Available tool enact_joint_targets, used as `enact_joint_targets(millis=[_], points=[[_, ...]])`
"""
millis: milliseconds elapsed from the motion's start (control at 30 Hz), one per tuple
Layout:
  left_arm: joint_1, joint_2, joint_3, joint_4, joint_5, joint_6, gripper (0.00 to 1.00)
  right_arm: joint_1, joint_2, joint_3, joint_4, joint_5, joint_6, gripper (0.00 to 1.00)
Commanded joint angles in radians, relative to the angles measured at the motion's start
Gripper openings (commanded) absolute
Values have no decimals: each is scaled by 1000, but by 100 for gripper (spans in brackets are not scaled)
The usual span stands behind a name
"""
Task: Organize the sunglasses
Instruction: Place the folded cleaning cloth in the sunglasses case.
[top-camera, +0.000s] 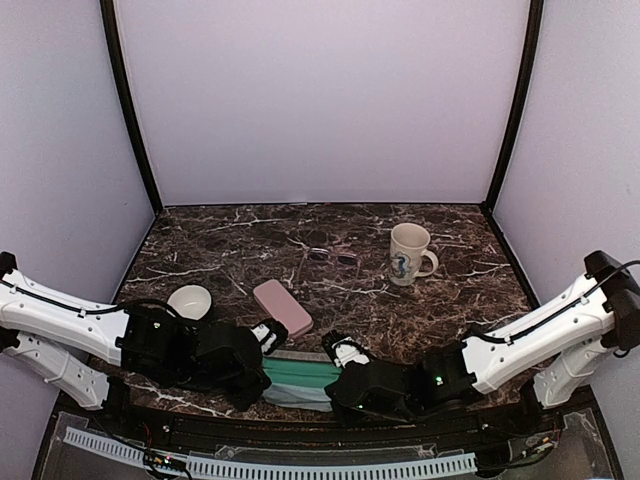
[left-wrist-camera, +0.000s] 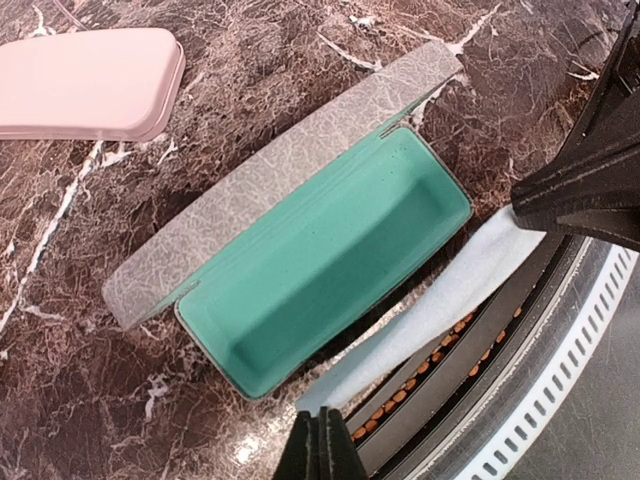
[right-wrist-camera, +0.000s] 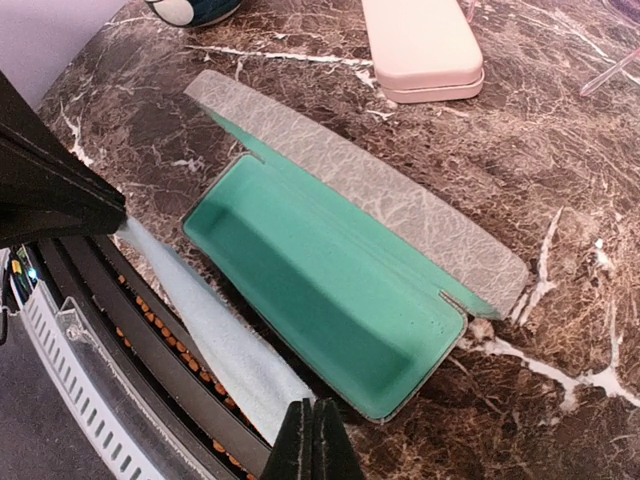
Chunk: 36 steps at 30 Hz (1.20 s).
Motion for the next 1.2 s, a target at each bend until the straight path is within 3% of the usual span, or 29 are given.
enact_joint_targets(millis=[0,567,867,1167], points=[[-23,-11,-10,-5,-23,-27,0,30,12,28,31,-1,-20,0],[-123,-13,30,-93,-77,-117,0,68,6,54,-25,30,42,0],[-118,14,34,-105,-149,-111,0,54,17,66,-83,52,87,0],[-56,41,27,-52,-128,-43,0,9,64,71,-103,25,97,0]])
